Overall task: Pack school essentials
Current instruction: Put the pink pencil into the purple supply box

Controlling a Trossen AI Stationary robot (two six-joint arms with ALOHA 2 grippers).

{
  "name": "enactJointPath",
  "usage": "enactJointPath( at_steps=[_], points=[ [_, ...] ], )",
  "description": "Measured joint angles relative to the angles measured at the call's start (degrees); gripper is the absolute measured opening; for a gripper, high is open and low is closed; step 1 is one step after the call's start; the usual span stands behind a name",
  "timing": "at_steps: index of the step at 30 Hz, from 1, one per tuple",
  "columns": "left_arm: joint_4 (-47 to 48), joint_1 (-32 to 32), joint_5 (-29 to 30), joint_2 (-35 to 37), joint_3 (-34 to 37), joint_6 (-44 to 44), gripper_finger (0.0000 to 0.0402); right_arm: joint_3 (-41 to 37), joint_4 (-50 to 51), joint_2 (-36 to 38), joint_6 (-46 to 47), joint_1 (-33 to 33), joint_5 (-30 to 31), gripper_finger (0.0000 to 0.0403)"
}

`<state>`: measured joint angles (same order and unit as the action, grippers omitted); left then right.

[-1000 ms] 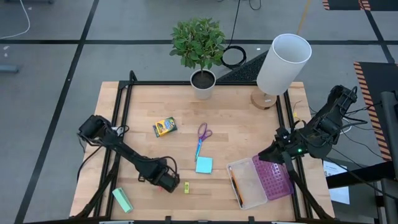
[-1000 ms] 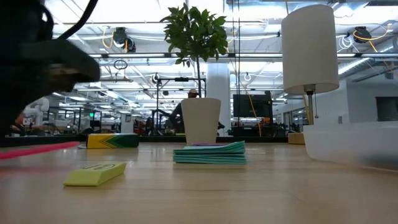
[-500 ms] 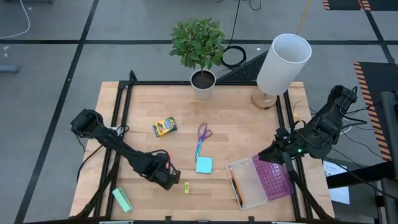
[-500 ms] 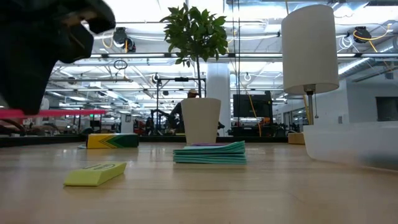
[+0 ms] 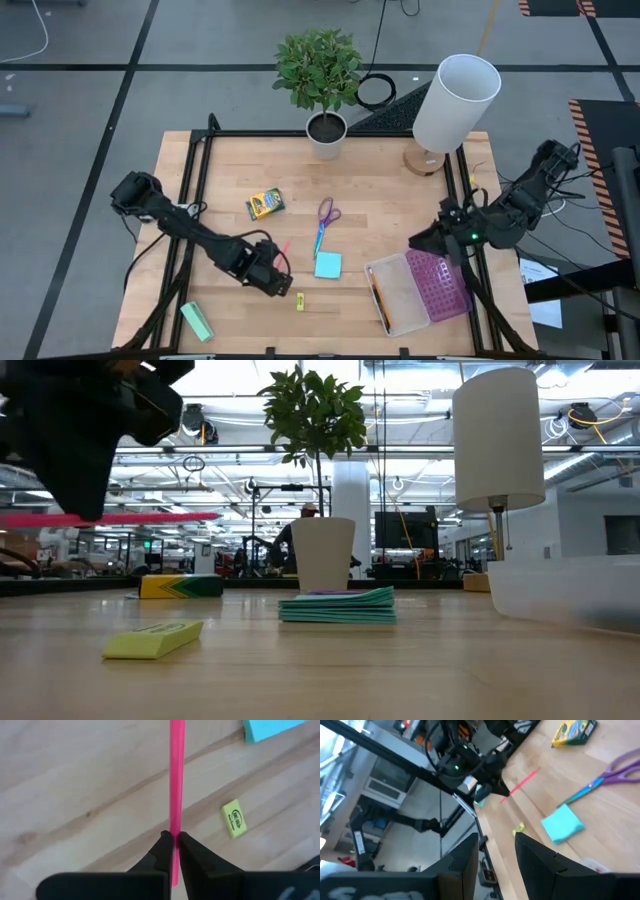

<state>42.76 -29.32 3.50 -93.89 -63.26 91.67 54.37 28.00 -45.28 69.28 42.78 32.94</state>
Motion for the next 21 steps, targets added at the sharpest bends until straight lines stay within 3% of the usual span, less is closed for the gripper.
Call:
enactJointPath(
  at_steps=[13, 21],
  points=[
    [-3.0, 5.0, -1.2, 1.2, 0.0, -21.8, 0.0024, 0.0, -12.1, -10.1, -1.6, -7.6, -9.4, 0.0120],
    [-3.6, 9.3, -1.3, 6.2, 0.0, -37.3, 0.0024, 2.5, -20.1, -18.7, -4.4, -12.4, -13.9, 0.0120]
  ],
)
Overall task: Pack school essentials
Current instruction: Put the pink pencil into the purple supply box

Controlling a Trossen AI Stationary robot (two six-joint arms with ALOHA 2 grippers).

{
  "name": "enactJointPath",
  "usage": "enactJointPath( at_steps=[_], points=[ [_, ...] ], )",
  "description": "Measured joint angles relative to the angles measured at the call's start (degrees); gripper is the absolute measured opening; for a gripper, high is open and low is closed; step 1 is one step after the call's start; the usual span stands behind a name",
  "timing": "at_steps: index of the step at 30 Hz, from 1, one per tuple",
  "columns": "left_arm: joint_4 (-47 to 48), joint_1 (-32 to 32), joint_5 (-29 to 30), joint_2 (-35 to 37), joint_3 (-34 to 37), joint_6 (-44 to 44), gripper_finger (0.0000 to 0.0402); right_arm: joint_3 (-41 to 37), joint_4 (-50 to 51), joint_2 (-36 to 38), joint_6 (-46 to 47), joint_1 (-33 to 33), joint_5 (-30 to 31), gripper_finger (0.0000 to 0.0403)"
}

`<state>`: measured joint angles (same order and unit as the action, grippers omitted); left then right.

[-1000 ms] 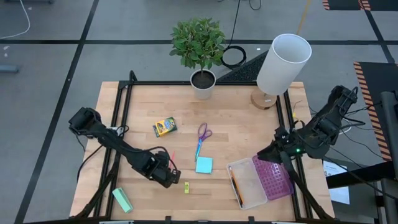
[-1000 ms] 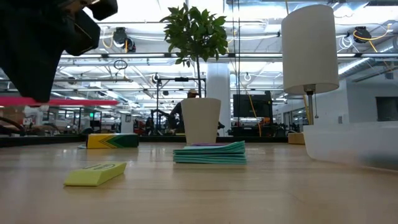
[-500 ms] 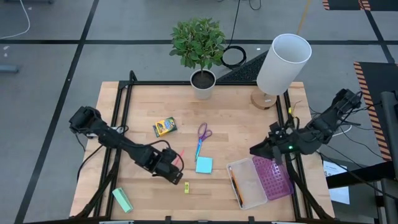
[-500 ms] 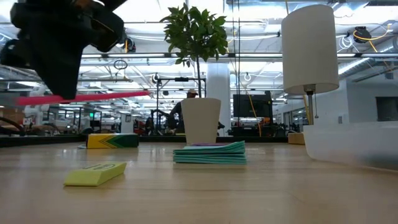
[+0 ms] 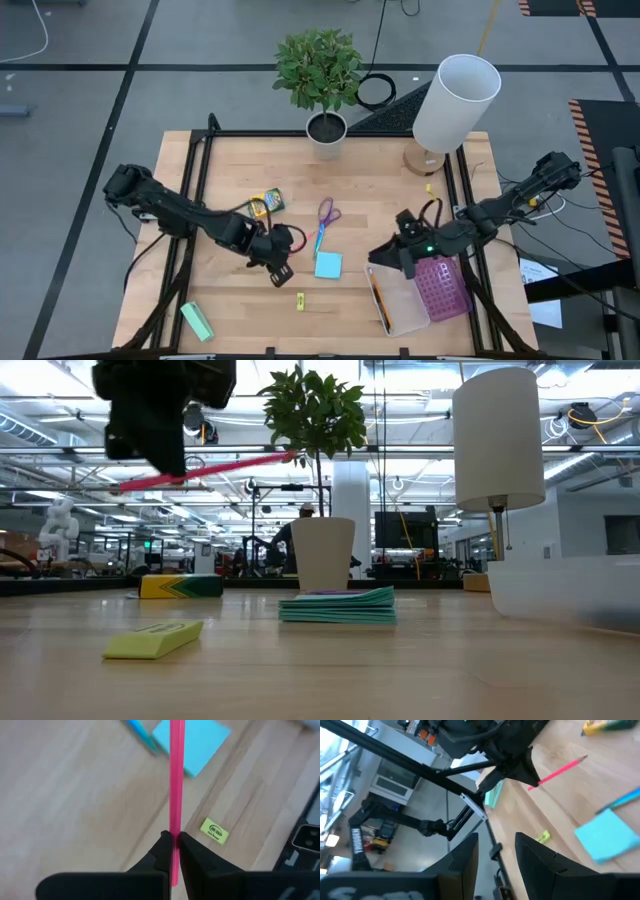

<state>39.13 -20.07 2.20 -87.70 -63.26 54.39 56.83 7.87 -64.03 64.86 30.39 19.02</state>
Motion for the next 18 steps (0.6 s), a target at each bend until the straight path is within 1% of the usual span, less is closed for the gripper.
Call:
enactJointPath(
  at_steps=[5, 10, 13, 18],
  points=[
    [0.1, 2.6, -1.2, 3.4, 0.0, -8.5, 0.0024, 6.8, 1.8, -5.0, -7.0, -3.6, -2.7, 0.0120],
    [2.0, 4.5, -2.4, 5.9, -1.0, -14.4, 0.0024, 13.6, 4.9, -9.3, -16.6, -7.1, -3.1, 0.0120],
    [5.8, 5.4, -2.2, 6.0, -4.4, -18.5, 0.0024, 15.8, 4.9, -10.8, -21.2, -9.3, -4.3, 0.0126],
    [11.8, 7.2, -1.1, 5.5, -11.2, -24.2, 0.0024, 16.7, 6.4, -11.1, -23.6, -13.5, -7.8, 0.0151]
  ],
)
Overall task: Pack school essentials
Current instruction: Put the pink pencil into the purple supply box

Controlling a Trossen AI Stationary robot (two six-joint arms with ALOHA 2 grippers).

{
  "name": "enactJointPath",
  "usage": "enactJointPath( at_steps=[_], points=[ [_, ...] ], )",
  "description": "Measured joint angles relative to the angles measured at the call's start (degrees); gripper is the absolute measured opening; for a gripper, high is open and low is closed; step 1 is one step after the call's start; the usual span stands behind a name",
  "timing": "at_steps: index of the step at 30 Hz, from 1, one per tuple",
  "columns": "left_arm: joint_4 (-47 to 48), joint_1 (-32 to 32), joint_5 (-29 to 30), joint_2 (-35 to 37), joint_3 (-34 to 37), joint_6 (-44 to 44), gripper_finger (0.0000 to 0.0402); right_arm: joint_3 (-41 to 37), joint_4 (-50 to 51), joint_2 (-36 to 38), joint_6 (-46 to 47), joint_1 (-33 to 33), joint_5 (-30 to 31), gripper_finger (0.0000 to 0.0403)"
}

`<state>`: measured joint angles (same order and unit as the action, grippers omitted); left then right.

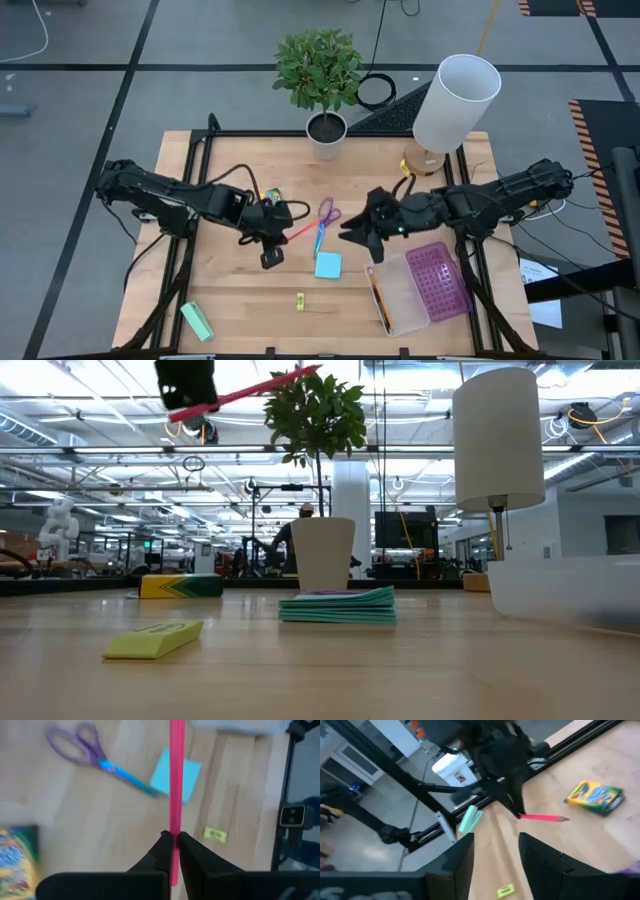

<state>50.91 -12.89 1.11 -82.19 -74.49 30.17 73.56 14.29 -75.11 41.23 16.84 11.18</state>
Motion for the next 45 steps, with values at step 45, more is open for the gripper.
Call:
enactJointPath(
  at_steps=[45],
  points=[
    [36.5, 5.4, 3.3, -29.2, -51.0, -13.4, 0.0024, -0.1, 10.0, 1.1, -39.4, -20.5, -25.0, 0.0235]
  ],
)
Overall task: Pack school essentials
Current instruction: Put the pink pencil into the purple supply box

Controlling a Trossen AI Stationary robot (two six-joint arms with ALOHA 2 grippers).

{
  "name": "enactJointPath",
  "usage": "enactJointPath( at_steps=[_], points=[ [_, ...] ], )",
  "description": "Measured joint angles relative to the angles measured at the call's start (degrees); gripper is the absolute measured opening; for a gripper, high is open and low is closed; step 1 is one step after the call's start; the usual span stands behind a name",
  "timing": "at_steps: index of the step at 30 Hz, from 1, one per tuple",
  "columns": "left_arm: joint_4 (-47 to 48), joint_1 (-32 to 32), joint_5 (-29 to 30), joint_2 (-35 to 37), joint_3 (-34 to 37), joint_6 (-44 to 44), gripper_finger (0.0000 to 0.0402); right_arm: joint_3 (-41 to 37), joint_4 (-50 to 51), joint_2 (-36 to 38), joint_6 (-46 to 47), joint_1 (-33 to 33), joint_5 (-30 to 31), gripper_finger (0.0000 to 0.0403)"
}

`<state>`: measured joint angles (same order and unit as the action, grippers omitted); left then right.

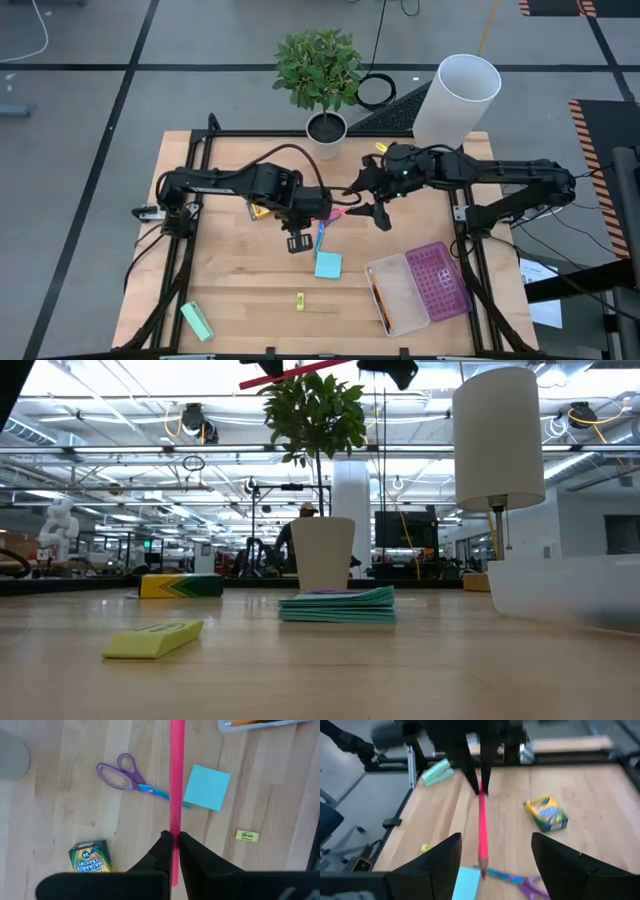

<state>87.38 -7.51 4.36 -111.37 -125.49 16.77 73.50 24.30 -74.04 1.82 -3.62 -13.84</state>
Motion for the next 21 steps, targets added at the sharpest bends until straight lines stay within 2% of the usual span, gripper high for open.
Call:
enactJointPath(
  at_steps=[8, 11, 21],
  points=[
    [-0.5, 0.0, 0.2, 0.0, 0.0, 0.1, 0.0024, -2.6, -2.4, 0.0, 0.3, 0.0, -0.4, 0.0222],
    [-0.5, 0.0, 0.2, 0.0, 0.0, 0.2, 0.0024, -3.7, -4.6, 0.2, 0.1, 0.0, -2.9, 0.0202],
    [-0.6, 0.0, 0.2, 0.0, 0.0, 1.2, 0.0024, -5.1, -6.1, 0.1, 0.3, 0.0, -3.0, 0.0128]
  ],
)
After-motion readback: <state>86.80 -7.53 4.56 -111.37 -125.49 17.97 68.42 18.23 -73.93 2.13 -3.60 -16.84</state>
